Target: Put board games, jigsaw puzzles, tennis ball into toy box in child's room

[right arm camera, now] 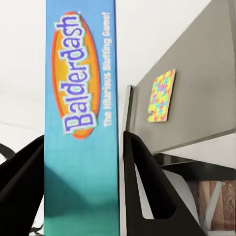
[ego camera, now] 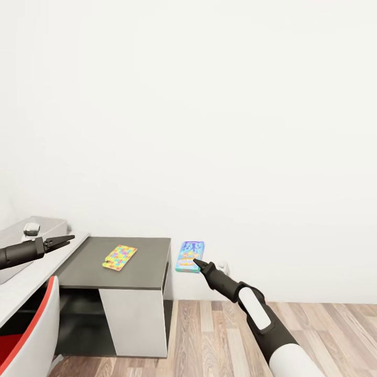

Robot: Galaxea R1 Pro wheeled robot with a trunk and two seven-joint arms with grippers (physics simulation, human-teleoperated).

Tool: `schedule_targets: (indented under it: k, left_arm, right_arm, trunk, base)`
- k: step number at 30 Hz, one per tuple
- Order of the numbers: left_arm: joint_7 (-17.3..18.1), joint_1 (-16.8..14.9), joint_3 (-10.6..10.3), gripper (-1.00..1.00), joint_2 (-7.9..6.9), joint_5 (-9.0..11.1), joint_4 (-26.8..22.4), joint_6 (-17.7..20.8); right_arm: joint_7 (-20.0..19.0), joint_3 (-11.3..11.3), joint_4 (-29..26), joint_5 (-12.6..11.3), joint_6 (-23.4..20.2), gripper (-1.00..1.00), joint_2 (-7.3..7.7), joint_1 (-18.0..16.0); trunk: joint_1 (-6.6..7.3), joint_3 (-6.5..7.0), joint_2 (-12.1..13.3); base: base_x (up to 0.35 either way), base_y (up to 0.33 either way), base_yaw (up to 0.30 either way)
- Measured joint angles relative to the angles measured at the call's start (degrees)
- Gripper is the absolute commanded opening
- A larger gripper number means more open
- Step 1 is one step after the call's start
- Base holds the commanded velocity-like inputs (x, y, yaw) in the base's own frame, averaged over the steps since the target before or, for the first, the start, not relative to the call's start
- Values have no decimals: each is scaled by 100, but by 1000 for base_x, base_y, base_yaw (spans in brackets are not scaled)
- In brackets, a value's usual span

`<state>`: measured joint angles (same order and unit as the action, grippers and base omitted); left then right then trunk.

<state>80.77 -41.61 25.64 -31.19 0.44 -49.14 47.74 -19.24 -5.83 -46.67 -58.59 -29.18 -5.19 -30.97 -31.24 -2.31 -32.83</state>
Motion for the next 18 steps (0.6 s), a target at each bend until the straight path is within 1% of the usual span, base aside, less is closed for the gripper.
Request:
schedule_targets:
  k: [3,8,18]
  left_arm:
    - [0,0,0,100,0,2,0,0]
    - [0,0,0,100,0,-1,0,0]
    - [0,0,2,100,0,0,0,0]
  right_arm:
    - [0,-127,-3,1,44,-100,-1,0]
    - [0,-309,0,4,266,-100,0,0]
    - [-1,-350,1,12,321,-100,0,0]
  trunk:
    - [0,0,0]
    - [0,0,0]
    - [0,0,0]
  base:
    - [4,0,114]
    - [1,0,247]
    - [0,0,287]
